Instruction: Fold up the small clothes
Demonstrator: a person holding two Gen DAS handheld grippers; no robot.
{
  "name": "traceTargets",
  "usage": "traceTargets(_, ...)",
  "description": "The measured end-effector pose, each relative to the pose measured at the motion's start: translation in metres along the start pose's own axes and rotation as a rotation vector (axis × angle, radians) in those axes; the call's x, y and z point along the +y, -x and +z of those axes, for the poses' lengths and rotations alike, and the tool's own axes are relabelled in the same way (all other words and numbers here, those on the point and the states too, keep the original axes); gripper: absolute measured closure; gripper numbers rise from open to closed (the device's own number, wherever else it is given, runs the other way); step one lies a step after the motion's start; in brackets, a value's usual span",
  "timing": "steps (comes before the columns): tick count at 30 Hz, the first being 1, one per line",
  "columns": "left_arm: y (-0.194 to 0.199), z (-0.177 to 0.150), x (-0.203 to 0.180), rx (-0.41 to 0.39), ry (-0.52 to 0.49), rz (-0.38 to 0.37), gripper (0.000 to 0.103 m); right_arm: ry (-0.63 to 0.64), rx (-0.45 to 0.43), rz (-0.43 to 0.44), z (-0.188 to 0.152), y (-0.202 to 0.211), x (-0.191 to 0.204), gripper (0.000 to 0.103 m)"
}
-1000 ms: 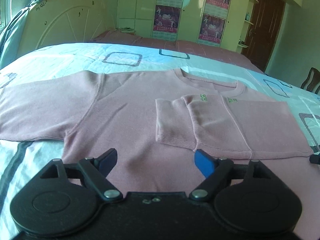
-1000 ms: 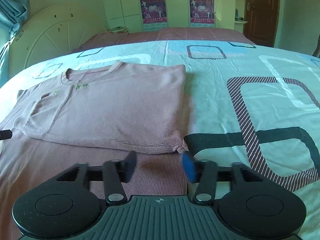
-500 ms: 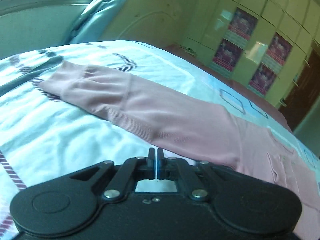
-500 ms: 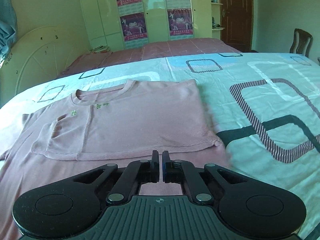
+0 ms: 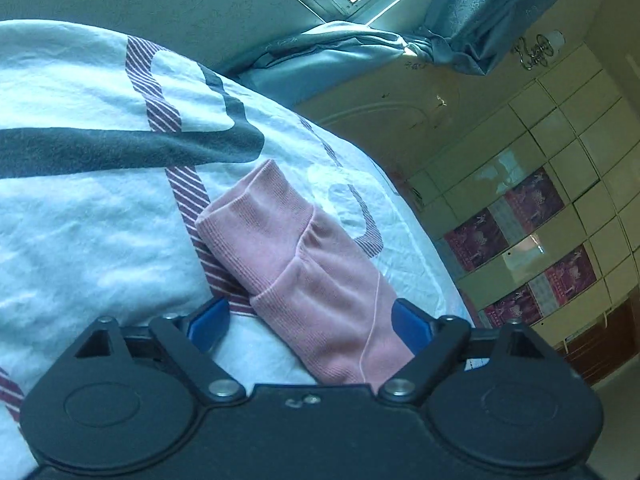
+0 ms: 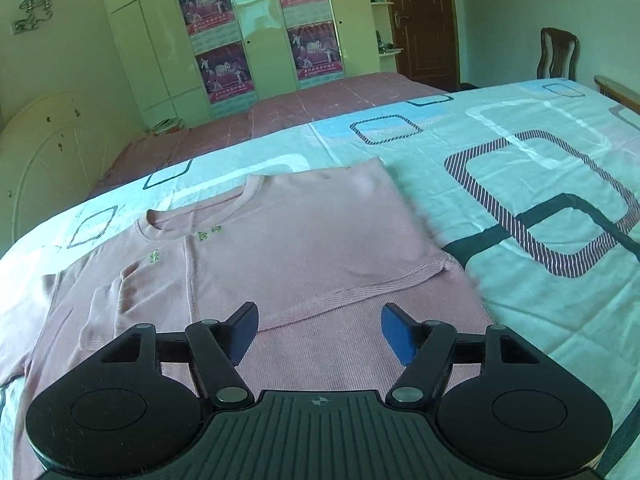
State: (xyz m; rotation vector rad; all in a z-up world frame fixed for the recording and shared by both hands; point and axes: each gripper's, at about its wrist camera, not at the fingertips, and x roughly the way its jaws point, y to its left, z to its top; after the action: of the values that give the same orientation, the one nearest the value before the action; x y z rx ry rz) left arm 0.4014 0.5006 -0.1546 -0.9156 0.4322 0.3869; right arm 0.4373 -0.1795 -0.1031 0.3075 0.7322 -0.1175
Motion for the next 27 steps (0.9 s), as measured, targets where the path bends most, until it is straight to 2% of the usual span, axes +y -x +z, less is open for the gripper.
traceTargets(1,-0.004,0.002,0.001,0.001,-0.002,0.009,0.034,-0.002,0.000,0.001,0.000,0.001,0.000,0.035)
traceTargets(2,-0.009,0.004,0.003,0.002,0.007,0.016,0.046,-0.004,0.001,-0.003,0.001,0.001,-0.001,0.035)
traceTargets(3,-0.012,0.006,0.004,0.000,0.019,0.024,0.068,-0.003,0.003,-0.008,0.002,0.001,-0.002,0.035)
traceTargets(5,-0.020,0.010,0.008,0.043,0.028,0.062,0.097,-0.002,0.008,-0.008,0.002,0.001,-0.005,0.035)
traceTargets(7,-0.017,0.009,0.000,0.035,-0.013,0.090,0.097,0.005,0.015,-0.007,0.001,0.000,-0.009,0.035)
traceTargets(8,-0.014,0.007,-0.011,0.026,-0.069,0.088,0.097,0.011,0.018,-0.006,0.000,-0.001,-0.011,0.035)
traceTargets(11,-0.006,-0.010,-0.052,0.024,-0.189,0.015,0.097,0.033,0.019,0.001,-0.001,-0.005,-0.014,0.035)
traceTargets(16,0.002,-0.065,-0.140,0.069,-0.407,-0.116,0.097,0.049,0.032,0.038,0.002,-0.020,-0.018,0.035)
traceTargets(23,-0.003,-0.185,-0.264,0.220,-0.666,-0.252,0.097,0.027,0.039,0.115,0.014,-0.035,-0.035,0.035)
traceTargets(27,-0.015,-0.262,-0.314,0.328,-0.805,-0.283,0.097,-0.004,0.046,0.134,0.017,-0.036,-0.053,0.035)
